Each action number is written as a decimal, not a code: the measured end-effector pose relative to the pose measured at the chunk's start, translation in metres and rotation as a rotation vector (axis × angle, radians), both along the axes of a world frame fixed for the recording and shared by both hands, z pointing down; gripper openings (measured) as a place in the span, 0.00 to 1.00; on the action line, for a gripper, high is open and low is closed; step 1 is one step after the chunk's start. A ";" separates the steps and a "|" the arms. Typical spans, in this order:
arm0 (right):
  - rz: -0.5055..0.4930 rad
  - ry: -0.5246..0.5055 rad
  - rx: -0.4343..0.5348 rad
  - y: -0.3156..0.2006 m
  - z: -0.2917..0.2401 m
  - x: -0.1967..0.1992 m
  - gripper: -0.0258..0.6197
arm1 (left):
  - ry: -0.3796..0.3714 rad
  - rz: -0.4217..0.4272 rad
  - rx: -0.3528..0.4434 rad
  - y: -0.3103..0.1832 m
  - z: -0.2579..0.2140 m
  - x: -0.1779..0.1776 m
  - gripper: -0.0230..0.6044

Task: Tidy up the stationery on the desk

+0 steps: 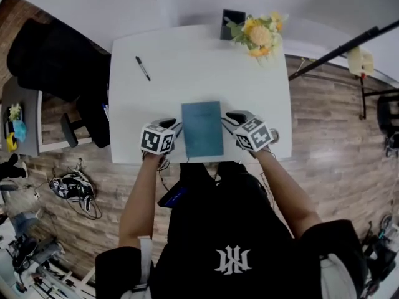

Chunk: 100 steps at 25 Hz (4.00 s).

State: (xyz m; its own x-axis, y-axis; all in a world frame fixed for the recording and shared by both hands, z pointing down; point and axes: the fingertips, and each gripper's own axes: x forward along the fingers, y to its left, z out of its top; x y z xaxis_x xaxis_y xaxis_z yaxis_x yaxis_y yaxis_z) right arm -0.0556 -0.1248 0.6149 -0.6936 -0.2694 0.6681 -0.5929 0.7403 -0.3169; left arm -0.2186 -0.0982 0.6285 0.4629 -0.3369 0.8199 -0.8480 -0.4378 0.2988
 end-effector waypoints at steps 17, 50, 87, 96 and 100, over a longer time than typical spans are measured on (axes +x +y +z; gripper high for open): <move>-0.126 0.056 0.207 -0.146 -0.078 -0.223 0.21 | 0.234 -0.107 0.189 -0.136 -0.060 -0.163 0.09; -0.115 0.236 0.116 -0.208 -0.003 -0.315 0.14 | 0.389 -0.065 0.134 -0.135 -0.033 -0.193 0.04; 0.461 -0.072 -0.246 0.040 0.043 0.024 0.14 | 0.212 0.036 0.067 0.036 0.002 0.022 0.04; 0.428 -0.074 -0.314 0.051 0.052 0.017 0.14 | 0.210 0.097 0.042 0.040 -0.001 0.034 0.04; 0.415 -0.114 -0.341 0.054 0.049 0.016 0.14 | 0.215 0.097 0.026 0.043 0.000 0.028 0.04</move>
State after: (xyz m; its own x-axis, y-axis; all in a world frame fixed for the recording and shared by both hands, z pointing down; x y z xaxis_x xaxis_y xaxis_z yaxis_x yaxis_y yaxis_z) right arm -0.0395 -0.0707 0.6638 -0.6480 -0.3169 0.6926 -0.7614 0.2951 -0.5773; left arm -0.1907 -0.0549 0.6289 0.6574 -0.3023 0.6902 -0.7195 -0.5242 0.4557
